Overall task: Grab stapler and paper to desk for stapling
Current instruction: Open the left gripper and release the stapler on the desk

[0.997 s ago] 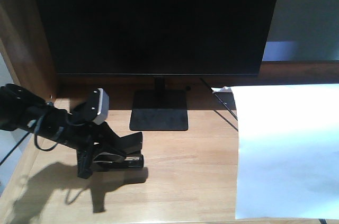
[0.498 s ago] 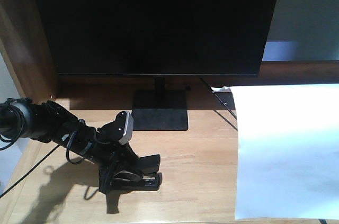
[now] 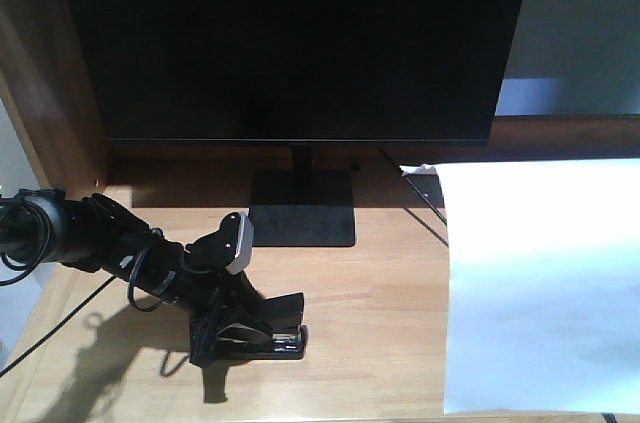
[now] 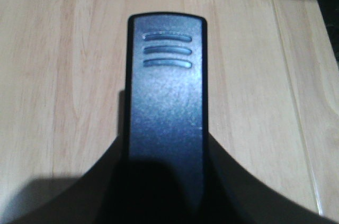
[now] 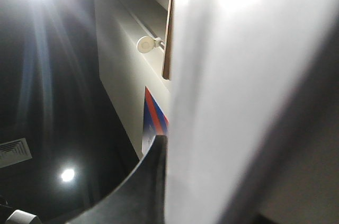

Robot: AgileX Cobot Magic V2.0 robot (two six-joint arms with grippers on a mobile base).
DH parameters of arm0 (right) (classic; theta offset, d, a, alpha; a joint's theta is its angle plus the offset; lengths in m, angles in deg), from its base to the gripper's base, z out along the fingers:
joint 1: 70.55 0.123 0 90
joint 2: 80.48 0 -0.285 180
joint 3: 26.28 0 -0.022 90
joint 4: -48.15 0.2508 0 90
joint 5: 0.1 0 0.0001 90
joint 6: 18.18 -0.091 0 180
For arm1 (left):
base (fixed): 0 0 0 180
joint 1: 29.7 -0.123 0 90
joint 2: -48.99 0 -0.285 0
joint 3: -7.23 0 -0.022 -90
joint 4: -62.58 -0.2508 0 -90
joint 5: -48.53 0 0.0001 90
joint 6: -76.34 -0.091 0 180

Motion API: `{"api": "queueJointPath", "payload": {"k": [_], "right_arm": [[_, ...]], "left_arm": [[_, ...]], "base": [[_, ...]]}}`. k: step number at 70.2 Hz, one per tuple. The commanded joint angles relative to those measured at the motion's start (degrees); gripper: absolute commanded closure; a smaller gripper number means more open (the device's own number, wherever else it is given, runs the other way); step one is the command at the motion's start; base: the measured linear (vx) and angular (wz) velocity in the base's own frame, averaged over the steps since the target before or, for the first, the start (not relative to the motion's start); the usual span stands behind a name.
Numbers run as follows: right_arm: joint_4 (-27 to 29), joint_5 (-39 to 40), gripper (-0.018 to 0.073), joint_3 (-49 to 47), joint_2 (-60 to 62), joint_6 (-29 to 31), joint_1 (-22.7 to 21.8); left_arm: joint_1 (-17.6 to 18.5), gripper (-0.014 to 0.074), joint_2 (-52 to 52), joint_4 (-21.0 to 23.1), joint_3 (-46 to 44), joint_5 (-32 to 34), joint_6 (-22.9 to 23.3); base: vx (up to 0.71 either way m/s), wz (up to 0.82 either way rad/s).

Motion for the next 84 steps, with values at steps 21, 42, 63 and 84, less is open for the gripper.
{"api": "queueJointPath", "payload": {"k": [21,42,63,84], "right_arm": [[0.5,2.3,0.0565,-1.5,-0.4,0.3,-0.2],[0.5,2.3,0.0565,-1.5,-0.4,0.3,-0.2],[0.5,2.3,0.0565,-1.5,-0.4,0.3,-0.2],[0.5,2.3,0.0565,-1.5,-0.4,0.3,-0.2]], "left_arm": [[0.6,0.0019,-3.1,4.0,-1.4,-1.9,9.4],[0.2,-0.0116,-6.3,4.0,-1.4,-1.9,11.6],[-1.6,-0.0004,-12.4,3.8,-1.3,-2.3,12.2],[-1.6,0.0221,-15.2,4.1,-1.3,-2.8,13.4]], "base": [[0.00,0.00],[0.00,0.00],[0.00,0.00],[0.00,0.00]]}}
